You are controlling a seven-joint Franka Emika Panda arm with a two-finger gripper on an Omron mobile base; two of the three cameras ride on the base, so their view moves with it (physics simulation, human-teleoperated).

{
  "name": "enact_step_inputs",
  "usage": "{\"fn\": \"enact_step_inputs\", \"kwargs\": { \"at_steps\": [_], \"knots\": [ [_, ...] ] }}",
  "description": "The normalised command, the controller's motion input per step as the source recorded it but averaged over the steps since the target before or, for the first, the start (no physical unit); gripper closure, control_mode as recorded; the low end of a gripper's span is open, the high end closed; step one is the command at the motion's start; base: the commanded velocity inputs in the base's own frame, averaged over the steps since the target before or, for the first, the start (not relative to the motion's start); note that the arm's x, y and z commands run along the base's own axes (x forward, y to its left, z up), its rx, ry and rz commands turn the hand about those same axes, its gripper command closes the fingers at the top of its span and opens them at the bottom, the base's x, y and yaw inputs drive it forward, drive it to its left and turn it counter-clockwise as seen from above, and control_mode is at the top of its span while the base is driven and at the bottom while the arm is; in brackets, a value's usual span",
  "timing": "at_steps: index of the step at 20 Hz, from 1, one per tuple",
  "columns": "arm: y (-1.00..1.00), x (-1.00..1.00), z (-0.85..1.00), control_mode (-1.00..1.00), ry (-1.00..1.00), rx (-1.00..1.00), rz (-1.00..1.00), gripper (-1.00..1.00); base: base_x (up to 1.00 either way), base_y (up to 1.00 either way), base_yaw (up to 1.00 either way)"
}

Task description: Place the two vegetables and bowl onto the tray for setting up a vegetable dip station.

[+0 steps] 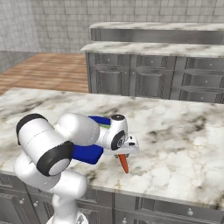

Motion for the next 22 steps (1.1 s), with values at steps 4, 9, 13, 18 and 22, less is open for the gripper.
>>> {"fn": "enact_step_inputs", "kwargs": {
  "at_steps": [4,9,13,18,22],
  "knots": [
    [-0.05,0.00,0.02,-1.00,0.00,0.00,0.00,1.00,0.00,0.00,0.00],
    [-0.01,0.06,0.22,-1.00,0.00,0.00,0.03,1.00,0.00,0.00,0.00],
    [0.00,0.01,0.42,-1.00,0.00,0.00,0.02,1.00,0.00,0.00,0.00],
    [0.00,0.00,0.43,-1.00,0.00,0.00,0.04,1.00,0.00,0.00,0.00],
    [0.06,0.00,0.31,-1.00,0.00,0.00,0.07,1.00,0.00,0.00,0.00]
  ]
}}
